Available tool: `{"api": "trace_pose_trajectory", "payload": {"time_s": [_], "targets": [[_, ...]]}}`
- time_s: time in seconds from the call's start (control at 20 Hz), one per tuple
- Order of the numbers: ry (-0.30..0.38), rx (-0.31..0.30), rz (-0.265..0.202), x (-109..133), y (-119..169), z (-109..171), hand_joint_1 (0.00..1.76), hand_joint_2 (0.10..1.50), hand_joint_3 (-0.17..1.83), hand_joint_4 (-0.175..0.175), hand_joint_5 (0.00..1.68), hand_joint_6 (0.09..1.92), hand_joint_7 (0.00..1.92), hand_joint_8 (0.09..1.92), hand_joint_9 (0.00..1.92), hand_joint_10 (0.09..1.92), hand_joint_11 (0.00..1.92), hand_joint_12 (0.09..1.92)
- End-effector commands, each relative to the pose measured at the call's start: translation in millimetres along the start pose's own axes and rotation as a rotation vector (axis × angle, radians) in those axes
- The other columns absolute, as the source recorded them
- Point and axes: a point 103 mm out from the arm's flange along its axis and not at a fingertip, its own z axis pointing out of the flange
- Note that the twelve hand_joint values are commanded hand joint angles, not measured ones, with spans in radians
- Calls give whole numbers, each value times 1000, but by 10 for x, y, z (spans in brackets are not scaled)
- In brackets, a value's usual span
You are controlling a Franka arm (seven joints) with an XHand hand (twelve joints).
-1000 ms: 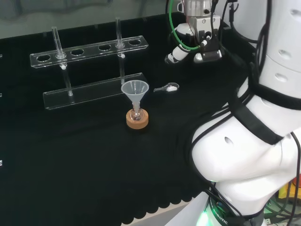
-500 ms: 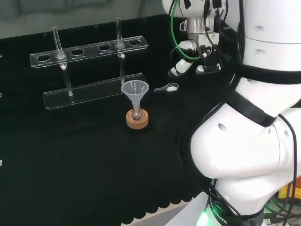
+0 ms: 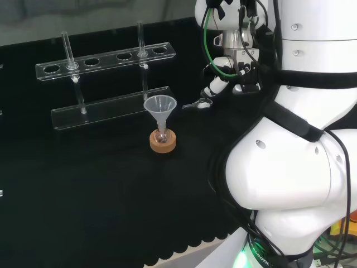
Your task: Pick up the weighing funnel.
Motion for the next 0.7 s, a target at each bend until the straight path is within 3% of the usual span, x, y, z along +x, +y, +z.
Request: {"api": "trace_pose_trajectory", "payload": {"time_s": [0.05,0.7], "targets": [[5,5,-14,-35,84,103,805,663,533,-64,499,87,322,699,586,618,308,1399],[-19,10,-45,-69,204,349,858,646,545,-55,590,87,360,704,617,610,321,1396]]}}
